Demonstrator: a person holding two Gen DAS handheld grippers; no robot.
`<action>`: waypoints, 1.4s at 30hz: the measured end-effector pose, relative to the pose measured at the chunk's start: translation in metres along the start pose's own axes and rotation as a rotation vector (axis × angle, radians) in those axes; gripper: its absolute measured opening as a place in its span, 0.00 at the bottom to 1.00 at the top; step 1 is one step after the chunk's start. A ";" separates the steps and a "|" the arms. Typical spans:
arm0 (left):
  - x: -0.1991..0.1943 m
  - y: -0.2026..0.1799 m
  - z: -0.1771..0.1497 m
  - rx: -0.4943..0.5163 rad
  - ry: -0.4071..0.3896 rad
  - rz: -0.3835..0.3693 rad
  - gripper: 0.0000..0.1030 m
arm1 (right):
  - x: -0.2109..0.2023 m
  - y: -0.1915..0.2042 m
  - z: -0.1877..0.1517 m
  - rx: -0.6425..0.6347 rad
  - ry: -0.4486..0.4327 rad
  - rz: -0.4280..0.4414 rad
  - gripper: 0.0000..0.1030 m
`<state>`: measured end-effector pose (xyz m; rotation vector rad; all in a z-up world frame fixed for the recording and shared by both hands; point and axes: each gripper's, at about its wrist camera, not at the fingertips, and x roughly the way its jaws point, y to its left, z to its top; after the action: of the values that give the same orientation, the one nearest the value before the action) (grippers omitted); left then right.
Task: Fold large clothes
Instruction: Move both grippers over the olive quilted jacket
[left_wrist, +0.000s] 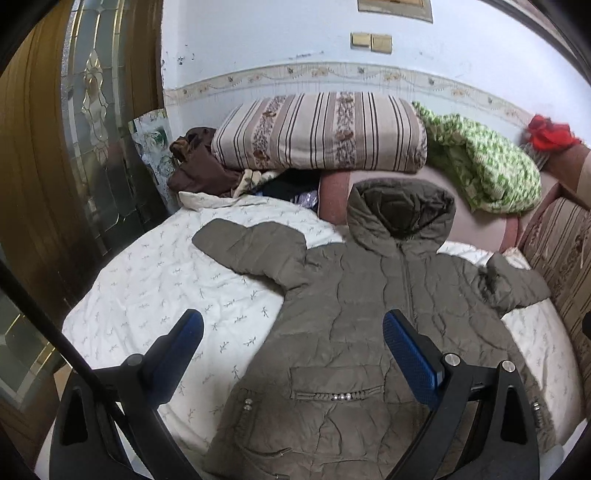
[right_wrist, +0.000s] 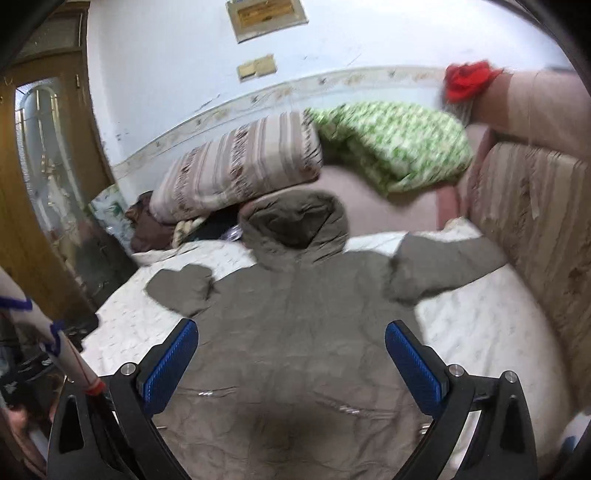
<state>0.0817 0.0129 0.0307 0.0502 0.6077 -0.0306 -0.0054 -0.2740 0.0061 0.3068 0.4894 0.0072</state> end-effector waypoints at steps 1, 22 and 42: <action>0.004 -0.004 0.000 0.010 0.001 -0.007 0.94 | 0.007 -0.003 -0.001 0.006 0.005 -0.002 1.00; 0.102 -0.053 -0.025 0.082 0.041 -0.028 0.94 | 0.088 -0.041 -0.023 0.060 0.021 -0.042 0.97; 0.107 -0.053 -0.032 0.089 0.070 -0.017 0.94 | 0.096 -0.049 -0.027 0.082 0.050 -0.057 0.96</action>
<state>0.1490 -0.0397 -0.0584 0.1322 0.6771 -0.0728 0.0638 -0.3056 -0.0748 0.3739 0.5489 -0.0607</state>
